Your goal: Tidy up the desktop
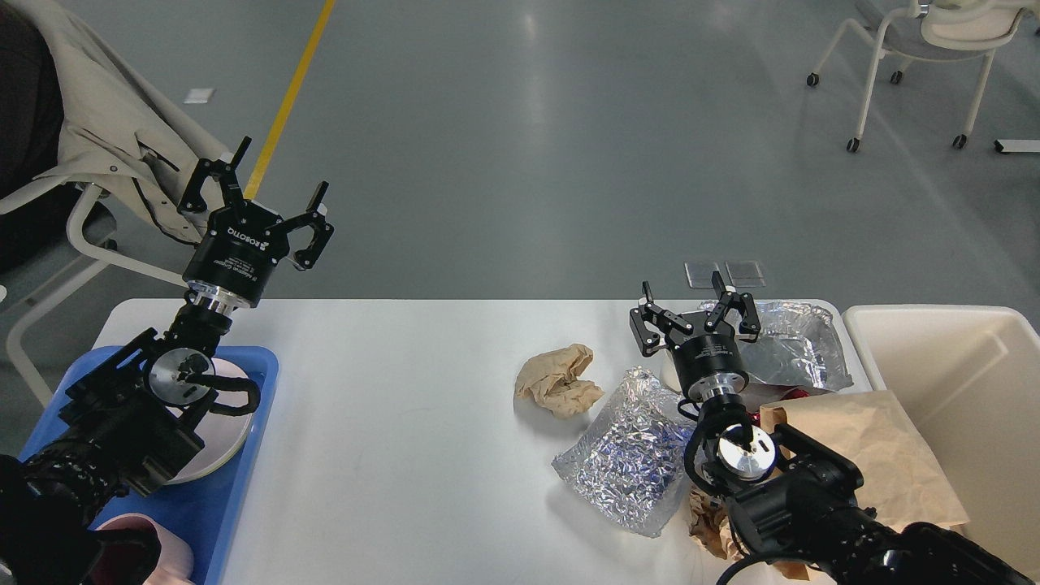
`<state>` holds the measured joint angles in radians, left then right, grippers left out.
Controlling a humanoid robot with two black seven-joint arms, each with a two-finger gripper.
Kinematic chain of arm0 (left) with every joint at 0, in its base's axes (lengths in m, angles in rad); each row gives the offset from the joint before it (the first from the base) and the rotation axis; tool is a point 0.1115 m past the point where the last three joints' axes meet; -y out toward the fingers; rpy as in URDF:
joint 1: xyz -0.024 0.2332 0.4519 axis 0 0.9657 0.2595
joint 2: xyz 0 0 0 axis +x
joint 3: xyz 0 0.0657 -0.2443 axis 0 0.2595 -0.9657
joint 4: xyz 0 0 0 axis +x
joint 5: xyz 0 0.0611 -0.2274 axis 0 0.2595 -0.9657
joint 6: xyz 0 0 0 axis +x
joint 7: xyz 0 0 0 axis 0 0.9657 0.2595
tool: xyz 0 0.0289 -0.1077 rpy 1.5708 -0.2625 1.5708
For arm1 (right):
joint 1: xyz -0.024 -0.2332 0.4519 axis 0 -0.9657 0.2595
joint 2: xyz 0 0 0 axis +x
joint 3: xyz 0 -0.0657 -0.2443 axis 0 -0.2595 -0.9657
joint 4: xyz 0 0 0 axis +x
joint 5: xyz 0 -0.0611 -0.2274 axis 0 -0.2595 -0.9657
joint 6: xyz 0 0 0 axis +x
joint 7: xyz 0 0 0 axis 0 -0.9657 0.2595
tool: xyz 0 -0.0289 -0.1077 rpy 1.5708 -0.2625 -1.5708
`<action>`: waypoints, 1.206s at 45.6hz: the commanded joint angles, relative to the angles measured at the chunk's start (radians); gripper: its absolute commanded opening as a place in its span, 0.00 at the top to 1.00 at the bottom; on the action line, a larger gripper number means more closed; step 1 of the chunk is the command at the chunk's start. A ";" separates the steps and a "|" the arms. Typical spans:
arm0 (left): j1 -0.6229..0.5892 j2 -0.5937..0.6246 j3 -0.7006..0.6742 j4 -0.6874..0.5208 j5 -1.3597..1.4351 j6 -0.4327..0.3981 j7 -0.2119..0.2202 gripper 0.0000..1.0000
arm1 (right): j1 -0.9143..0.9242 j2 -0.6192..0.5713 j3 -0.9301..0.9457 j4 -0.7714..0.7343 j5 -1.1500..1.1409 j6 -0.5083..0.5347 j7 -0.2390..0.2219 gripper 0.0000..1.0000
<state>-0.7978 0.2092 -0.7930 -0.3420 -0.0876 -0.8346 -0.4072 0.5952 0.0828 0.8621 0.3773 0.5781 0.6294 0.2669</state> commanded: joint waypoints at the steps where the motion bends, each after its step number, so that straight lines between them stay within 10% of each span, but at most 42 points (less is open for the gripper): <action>1: -0.003 -0.002 -0.002 0.000 -0.001 0.008 -0.002 0.04 | 0.000 0.000 0.000 0.000 0.000 0.000 0.000 0.00; 55: 0.104 -0.008 -0.049 0.001 -0.004 0.025 -0.005 0.02 | 0.000 0.000 0.000 0.000 0.000 0.001 0.000 0.00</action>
<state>-0.6987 0.2024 -0.8415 -0.3422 -0.0875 -0.8203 -0.4154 0.5952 0.0829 0.8622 0.3773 0.5785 0.6300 0.2669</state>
